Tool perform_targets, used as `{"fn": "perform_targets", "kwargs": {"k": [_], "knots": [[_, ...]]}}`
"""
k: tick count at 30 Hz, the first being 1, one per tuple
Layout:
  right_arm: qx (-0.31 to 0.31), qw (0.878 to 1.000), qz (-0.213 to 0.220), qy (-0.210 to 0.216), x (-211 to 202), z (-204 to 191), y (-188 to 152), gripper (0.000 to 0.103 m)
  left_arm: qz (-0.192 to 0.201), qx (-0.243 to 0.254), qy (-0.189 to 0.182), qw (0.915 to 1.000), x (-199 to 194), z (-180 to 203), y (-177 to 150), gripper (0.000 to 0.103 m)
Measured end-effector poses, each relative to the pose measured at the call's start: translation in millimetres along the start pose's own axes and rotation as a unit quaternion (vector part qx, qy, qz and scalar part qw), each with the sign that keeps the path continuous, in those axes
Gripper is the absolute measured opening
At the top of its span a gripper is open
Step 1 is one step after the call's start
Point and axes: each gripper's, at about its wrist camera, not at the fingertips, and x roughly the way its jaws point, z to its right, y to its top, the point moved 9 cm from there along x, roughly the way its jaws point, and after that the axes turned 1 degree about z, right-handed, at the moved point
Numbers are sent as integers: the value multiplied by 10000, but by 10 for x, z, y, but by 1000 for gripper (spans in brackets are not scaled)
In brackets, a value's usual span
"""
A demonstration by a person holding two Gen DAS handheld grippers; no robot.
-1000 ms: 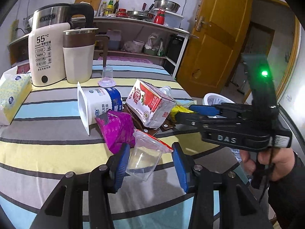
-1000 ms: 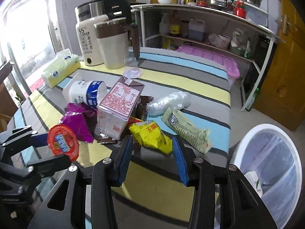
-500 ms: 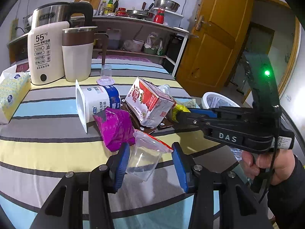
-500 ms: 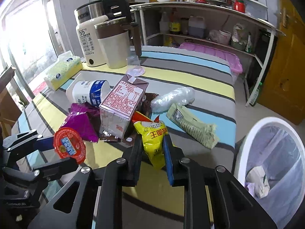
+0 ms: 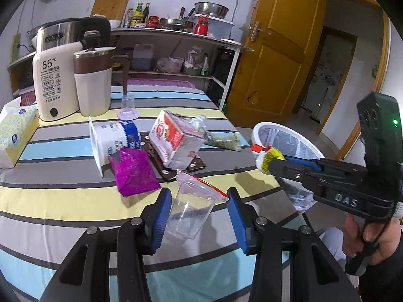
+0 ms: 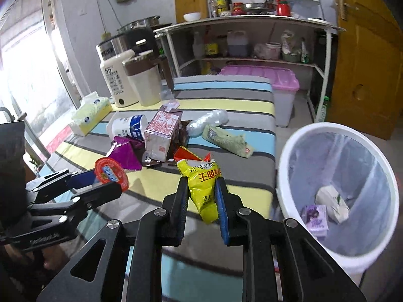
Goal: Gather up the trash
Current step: 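Carry the snack bag and plastic cup over the trash bin with both tools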
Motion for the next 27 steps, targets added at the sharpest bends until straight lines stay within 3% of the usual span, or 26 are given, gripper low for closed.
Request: {"fn": "perform_targets", "kwargs": {"k": [10,27], "knots": [[217,9990,311,-219,-435,208,-95,22,5,202,-150,9997,-32,329,10,46],[607,9940,583,-702,-783,782,-179,22,20,691,-535,9962,175,964,222,46]]}}
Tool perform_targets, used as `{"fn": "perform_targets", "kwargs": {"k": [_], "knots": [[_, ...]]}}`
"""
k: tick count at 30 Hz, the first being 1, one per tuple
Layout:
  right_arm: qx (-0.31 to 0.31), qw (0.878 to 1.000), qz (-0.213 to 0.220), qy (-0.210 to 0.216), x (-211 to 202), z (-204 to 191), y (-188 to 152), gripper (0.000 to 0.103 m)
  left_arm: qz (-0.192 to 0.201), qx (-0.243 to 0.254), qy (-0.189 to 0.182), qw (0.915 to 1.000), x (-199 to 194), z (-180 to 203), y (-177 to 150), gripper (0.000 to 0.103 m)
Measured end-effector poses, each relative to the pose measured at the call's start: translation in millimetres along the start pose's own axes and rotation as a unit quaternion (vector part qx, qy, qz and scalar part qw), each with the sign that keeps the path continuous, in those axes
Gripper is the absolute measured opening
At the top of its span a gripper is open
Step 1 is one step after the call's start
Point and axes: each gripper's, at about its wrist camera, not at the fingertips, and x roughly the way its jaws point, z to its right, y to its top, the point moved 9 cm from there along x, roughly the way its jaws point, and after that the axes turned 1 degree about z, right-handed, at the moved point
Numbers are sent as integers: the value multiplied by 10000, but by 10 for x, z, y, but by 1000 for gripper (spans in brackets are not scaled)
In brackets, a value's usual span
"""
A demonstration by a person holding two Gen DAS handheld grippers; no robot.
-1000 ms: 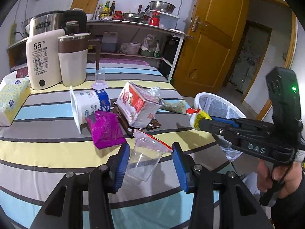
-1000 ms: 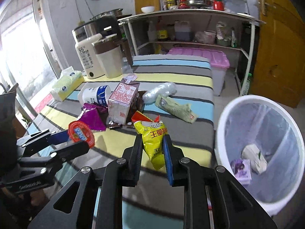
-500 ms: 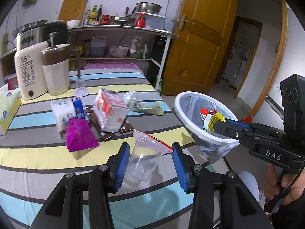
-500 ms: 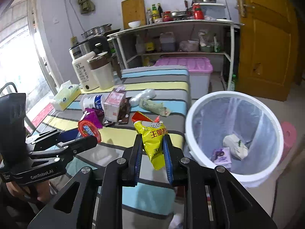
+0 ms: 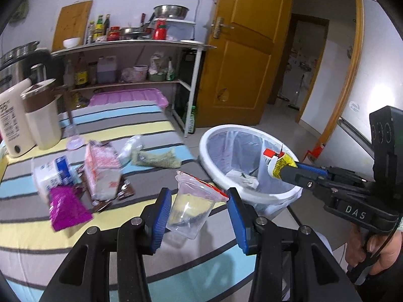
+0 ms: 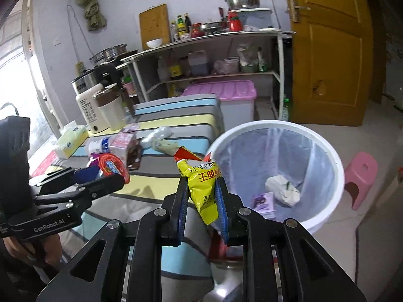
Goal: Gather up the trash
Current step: 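Carry the snack bag and plastic cup over the trash bin with both tools, then open both tools to drop the snack bag and cup into the bin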
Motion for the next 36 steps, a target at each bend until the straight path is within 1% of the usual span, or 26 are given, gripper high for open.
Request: {"fn": "perform_targets", "kwargs": {"k": [10,18,27,36], "knots": [[360,9983,13,-449,-46,532,-30,22,-77,304,-396,9987,368,428,187,46],[539,9962,-93,-674,31,805,-75,22,-184,433,-665,9967,700,658,265,46],[607,9947,-257,-791,183,961,-110,23,-442,345,-837,9949,1055,725,233,46],[555,9944,-366,-821,261,974,-116,23,-543,208,-904,9942,1177,681,230,47]]}}
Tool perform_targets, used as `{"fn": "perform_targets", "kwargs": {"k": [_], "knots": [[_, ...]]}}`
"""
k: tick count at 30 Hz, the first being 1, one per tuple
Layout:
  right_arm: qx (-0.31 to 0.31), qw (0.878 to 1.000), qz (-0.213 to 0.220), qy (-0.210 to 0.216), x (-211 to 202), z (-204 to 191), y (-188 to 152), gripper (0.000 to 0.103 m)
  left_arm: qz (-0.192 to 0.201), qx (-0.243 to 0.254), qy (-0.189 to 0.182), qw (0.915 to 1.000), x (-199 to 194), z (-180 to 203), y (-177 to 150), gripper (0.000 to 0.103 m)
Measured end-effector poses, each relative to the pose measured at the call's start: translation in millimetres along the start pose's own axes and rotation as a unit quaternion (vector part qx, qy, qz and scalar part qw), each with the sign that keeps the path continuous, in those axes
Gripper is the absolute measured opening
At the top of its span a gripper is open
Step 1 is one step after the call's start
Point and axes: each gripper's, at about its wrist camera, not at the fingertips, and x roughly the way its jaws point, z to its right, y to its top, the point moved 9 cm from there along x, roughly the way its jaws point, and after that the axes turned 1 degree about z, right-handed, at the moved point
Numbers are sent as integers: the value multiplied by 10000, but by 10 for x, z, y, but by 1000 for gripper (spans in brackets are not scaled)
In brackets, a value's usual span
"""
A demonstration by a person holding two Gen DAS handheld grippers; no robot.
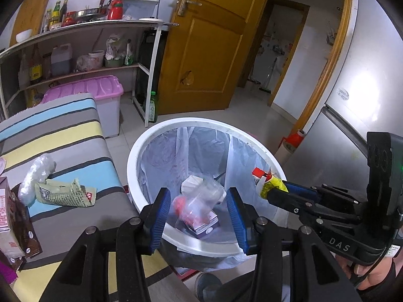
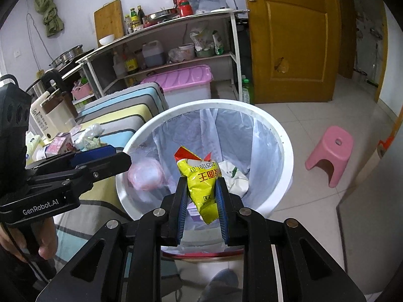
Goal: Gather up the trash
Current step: 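Open both tools to drop the snack bag and cup into the bin, then move both open tools back over the remaining trash on the table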
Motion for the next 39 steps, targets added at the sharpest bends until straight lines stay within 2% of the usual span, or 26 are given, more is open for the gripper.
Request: {"fn": "perform_targets", "kwargs": {"k": [5,8,19,28,36,39], "knots": [[-5,10000,30,-28,-14,-3,-6,25,16,-33,-54,10000,-1,-8,1,48],[-8,10000,66,-36,-38,-2,0,30,38,-56,-76,9999,-23,-17,6,49],[-27,9997,237,105,-222,-153,22,30,240,-211,2,9995,-325,-100,-40,49],[-191,9980,353,495,-364,-565,-25,30,483,-421,466,9969,-766,-359,-205,49],[-343,9957,285,818,-361,-919,-111,31,636,-645,940,9914,-1132,-670,-383,49],[-438,9943,242,942,-353,-1057,-146,41,667,-716,1120,9889,-1250,-793,-457,49]]}}
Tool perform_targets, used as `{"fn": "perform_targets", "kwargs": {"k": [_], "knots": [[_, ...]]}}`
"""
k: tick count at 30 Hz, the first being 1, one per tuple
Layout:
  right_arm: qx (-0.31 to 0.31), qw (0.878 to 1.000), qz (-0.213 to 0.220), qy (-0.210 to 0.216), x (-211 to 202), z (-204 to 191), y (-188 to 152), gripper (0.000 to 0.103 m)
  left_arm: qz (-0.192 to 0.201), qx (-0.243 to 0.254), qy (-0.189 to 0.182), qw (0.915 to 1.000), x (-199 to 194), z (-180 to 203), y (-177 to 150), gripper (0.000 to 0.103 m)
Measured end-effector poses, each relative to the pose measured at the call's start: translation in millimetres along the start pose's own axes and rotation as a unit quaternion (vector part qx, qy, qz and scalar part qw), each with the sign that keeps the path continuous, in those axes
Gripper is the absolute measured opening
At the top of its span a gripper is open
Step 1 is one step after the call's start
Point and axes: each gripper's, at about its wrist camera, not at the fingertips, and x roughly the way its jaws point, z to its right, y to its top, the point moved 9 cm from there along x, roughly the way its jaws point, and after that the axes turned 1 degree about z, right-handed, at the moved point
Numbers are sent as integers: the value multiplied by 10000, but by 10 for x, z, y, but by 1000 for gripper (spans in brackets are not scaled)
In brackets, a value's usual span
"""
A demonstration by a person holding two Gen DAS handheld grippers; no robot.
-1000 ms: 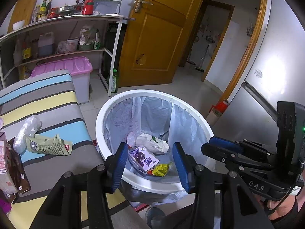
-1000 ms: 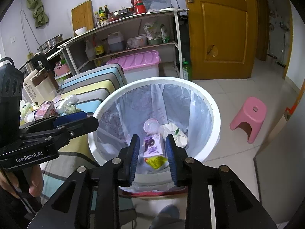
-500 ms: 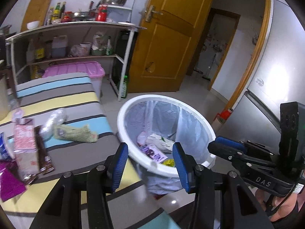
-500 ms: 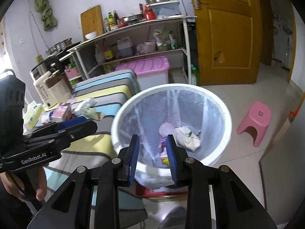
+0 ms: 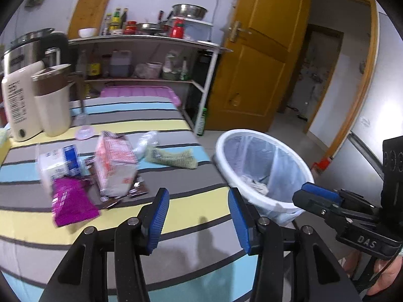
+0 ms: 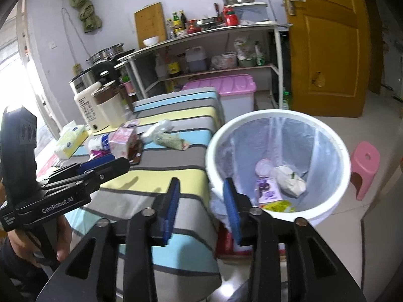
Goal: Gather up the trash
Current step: 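Move both open tools back over the remaining trash on the table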
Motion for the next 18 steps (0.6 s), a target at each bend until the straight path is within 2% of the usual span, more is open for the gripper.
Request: {"fn": "perform_targets", "kwargs": {"k": [7,18], "knots": [[-50,9993,-182,328,94,-247,-71,42,23,-96,336,9994,-190,-285,-103,49],[-112,9980,-343,519,204,-455,-99,42,145,-346,829,9958,-373,-727,-136,49]]}}
